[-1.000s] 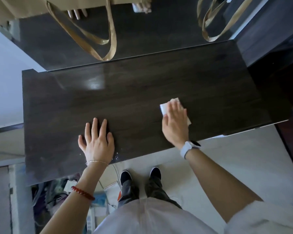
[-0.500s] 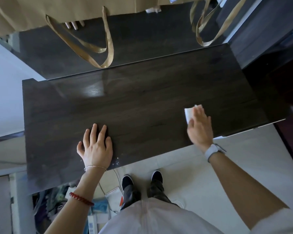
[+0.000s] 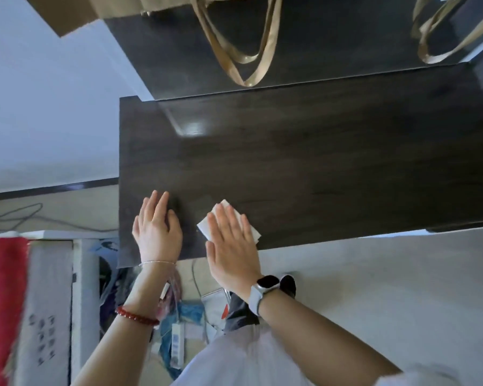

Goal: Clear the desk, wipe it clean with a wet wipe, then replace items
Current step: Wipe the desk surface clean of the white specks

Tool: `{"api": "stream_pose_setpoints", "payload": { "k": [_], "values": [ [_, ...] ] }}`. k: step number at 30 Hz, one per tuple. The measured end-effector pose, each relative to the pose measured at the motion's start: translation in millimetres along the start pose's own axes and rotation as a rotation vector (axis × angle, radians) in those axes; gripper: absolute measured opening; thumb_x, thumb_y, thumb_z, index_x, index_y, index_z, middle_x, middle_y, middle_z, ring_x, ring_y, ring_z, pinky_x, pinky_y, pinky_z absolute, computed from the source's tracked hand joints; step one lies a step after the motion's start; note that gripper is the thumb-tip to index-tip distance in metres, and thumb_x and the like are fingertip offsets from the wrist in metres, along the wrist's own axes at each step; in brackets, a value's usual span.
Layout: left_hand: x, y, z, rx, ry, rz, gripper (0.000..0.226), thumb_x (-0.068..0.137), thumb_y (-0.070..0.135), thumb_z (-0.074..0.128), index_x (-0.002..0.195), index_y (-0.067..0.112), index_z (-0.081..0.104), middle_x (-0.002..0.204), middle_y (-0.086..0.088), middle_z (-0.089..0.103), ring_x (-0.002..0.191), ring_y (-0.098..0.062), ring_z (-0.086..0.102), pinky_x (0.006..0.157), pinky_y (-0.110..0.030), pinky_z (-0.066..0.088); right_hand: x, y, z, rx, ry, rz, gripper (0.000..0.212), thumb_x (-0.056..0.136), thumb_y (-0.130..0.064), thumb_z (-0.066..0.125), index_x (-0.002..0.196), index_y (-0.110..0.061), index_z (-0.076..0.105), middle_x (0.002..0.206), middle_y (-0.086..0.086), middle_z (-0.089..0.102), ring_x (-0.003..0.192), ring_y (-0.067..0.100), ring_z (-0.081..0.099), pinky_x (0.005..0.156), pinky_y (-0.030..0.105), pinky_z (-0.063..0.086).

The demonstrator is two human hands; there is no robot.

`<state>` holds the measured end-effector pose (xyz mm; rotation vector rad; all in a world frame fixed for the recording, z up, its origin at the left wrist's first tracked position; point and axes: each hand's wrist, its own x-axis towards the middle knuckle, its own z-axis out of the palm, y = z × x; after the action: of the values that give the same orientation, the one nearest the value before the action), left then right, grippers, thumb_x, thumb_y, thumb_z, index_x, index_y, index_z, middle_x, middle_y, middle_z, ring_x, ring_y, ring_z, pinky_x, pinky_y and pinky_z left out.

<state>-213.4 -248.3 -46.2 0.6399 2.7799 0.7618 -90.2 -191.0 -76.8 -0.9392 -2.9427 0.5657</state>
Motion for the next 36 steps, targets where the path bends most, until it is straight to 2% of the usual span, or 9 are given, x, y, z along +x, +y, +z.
{"api": "stream_pose_setpoints", "payload": {
  "k": [4,9,11,16,20,24,27,33,36],
  "values": [
    [-6,-50,-16,0.201,-0.043,-0.078,0.043,0.092,0.017,0.042,0.135,0.017,0.041,0.15,-0.01,0.026,0.141,-0.026,0.014,0.111,-0.052,0.007,-5,0,-5,-0.028,-0.041,-0.152,0.051,0.091,-0.028,0.027,0.138,-0.011,0.035,0.148,0.006,0.034,0.139,0.021,0.024,0.112,0.039,0.01],
    [-14,-77,-18,0.231,-0.168,-0.108,0.052,0.096,0.029,0.031,0.145,0.024,0.014,0.155,-0.008,0.004,0.142,-0.024,0.001,0.112,-0.051,0.008,-5,75,-23,-0.024,0.174,0.506,0.059,0.09,-0.032,0.016,0.141,-0.004,0.026,0.149,0.018,0.027,0.138,0.034,0.024,0.111,0.051,0.02],
    [-14,-80,-19,0.173,-0.174,-0.081,0.052,0.096,0.028,0.032,0.145,0.022,0.013,0.155,-0.009,0.004,0.142,-0.025,0.003,0.111,-0.05,0.015,5,42,-14,0.006,0.206,0.567,0.061,0.09,-0.034,0.016,0.142,-0.003,0.024,0.15,0.019,0.024,0.139,0.035,0.021,0.112,0.052,0.016],
    [-5,-102,-32,-0.197,-0.214,-0.136,0.052,0.098,0.017,0.031,0.145,0.019,0.009,0.153,-0.004,0.017,0.138,-0.021,0.022,0.107,-0.038,0.028,8,-89,32,-0.004,0.021,-0.106,0.053,0.094,-0.031,0.025,0.142,-0.01,0.027,0.151,0.01,0.026,0.141,0.025,0.016,0.113,0.045,0.011],
    [-7,-119,-36,-0.186,-0.256,-0.147,0.048,0.098,0.019,0.031,0.144,0.017,0.018,0.151,-0.006,0.025,0.139,-0.023,0.021,0.112,-0.041,0.023,9,-70,23,-0.063,-0.038,-0.34,0.049,0.093,-0.029,0.029,0.14,-0.014,0.032,0.149,0.005,0.032,0.14,0.021,0.021,0.112,0.043,0.015],
    [-10,-123,-31,-0.182,-0.268,-0.078,0.049,0.095,0.032,0.023,0.142,0.018,0.025,0.145,-0.008,0.036,0.135,-0.028,0.028,0.11,-0.047,0.027,1,31,-7,-0.122,0.111,0.223,0.052,0.092,-0.028,0.024,0.14,-0.007,0.031,0.147,0.017,0.032,0.136,0.033,0.029,0.107,0.055,0.029],
    [-9,-125,-33,-0.128,-0.271,-0.072,0.048,0.096,0.03,0.025,0.142,0.017,0.025,0.145,-0.009,0.036,0.134,-0.029,0.028,0.11,-0.046,0.026,26,36,-13,-0.036,0.169,0.548,0.06,0.089,-0.031,0.017,0.14,-0.002,0.027,0.148,0.023,0.025,0.137,0.039,0.023,0.109,0.058,0.022],
    [-14,-140,-53,-0.248,-0.206,-0.159,0.045,0.099,0.031,0.022,0.142,0.02,0.027,0.147,-0.005,0.032,0.135,-0.018,0.027,0.108,-0.028,0.019,43,-110,35,-0.05,0.005,-0.149,0.053,0.092,-0.032,0.021,0.14,-0.013,0.032,0.15,0.01,0.029,0.14,0.027,0.02,0.113,0.048,0.015],
    [-18,-151,-67,-0.315,-0.12,-0.278,0.042,0.1,0.023,0.023,0.142,0.017,0.026,0.148,-0.007,0.03,0.136,-0.018,0.025,0.106,-0.024,0.016,18,-121,40,-0.067,-0.136,-0.452,0.049,0.093,-0.03,0.025,0.139,-0.017,0.035,0.148,0.005,0.033,0.139,0.023,0.025,0.115,0.044,0.015]
  ]
}}
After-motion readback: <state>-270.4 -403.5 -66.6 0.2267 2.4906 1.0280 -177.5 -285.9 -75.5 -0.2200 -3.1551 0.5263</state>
